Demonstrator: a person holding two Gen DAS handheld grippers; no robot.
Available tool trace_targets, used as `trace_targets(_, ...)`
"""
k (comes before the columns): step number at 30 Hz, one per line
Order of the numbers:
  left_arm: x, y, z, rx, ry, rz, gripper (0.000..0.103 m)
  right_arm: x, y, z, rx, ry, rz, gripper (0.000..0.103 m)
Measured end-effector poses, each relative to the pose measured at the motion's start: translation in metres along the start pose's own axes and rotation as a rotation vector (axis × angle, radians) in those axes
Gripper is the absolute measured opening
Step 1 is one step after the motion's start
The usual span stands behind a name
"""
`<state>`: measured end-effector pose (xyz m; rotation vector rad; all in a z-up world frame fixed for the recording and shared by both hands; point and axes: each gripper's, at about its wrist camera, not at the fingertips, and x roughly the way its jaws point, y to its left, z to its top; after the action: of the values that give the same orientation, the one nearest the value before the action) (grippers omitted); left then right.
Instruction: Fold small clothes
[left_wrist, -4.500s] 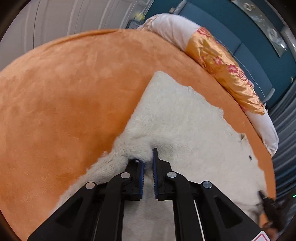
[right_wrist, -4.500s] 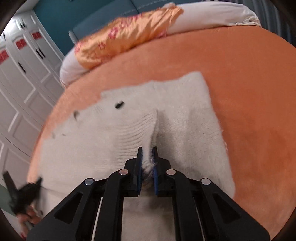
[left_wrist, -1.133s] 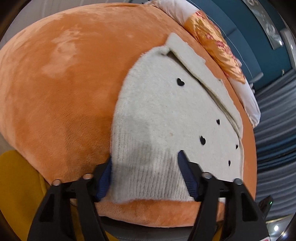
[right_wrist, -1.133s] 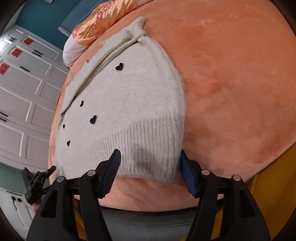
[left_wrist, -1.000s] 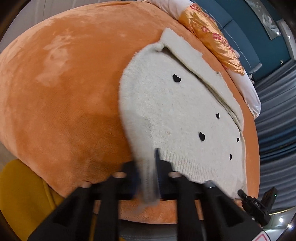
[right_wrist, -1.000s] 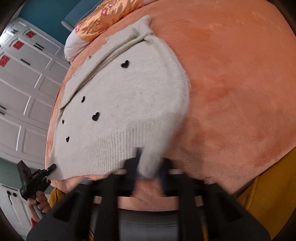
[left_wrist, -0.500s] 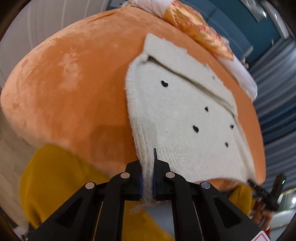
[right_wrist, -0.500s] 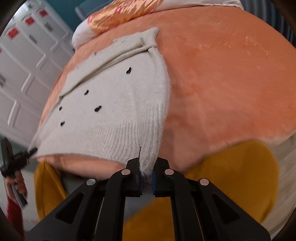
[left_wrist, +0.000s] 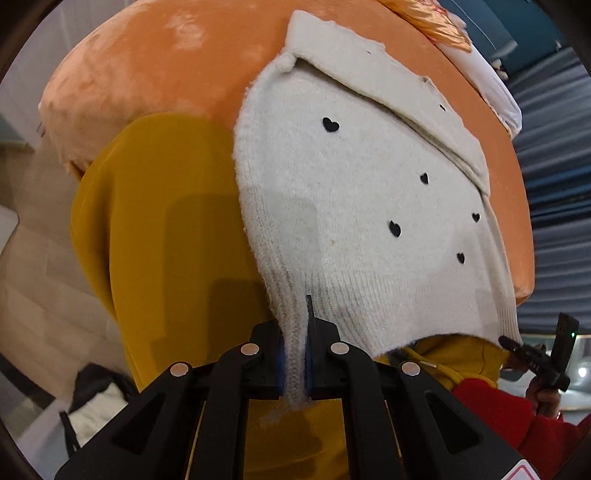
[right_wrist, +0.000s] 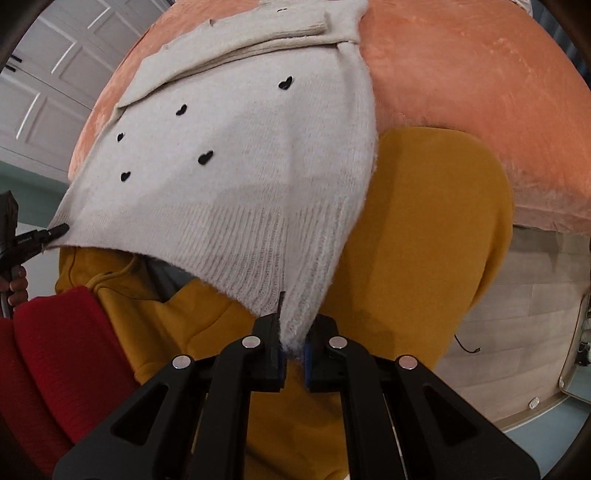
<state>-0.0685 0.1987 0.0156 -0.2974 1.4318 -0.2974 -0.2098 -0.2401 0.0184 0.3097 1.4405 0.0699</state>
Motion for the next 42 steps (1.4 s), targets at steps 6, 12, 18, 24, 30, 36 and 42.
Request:
trace_targets(6,-0.039,-0.030,0.078,0.035,-0.274,-0.065,0.005,-0.047,-0.024,0.083,0.080,-0.330,0.041,0.005)
trace_targets(12,-0.041,-0.063,0.185,0.076,-0.533,-0.085,0.005,-0.048,-0.035,0.185,0.161,-0.628,0.064,0.005)
trace_targets(18,0.003,-0.069,0.259,0.010,-0.589,-0.064,0.005,-0.016,-0.051,0.256,0.300,-0.717,0.105,0.005)
trace_targets(24,0.045,-0.065,0.296,-0.040,-0.585,-0.008,0.005,0.021,-0.060,0.296,0.388,-0.724,0.127,0.005)
trace_targets(30,0.079,-0.059,0.322,-0.068,-0.557,0.038,0.005,0.051,-0.070,0.328,0.430,-0.698,0.135,0.005)
trace_targets(36,0.107,-0.054,0.341,-0.089,-0.525,0.071,0.005,0.077,-0.079,0.348,0.459,-0.666,0.128,0.005)
trace_targets(42,0.128,-0.049,0.351,-0.083,-0.503,0.096,0.006,0.100,-0.091,0.360,0.470,-0.634,0.114,0.005)
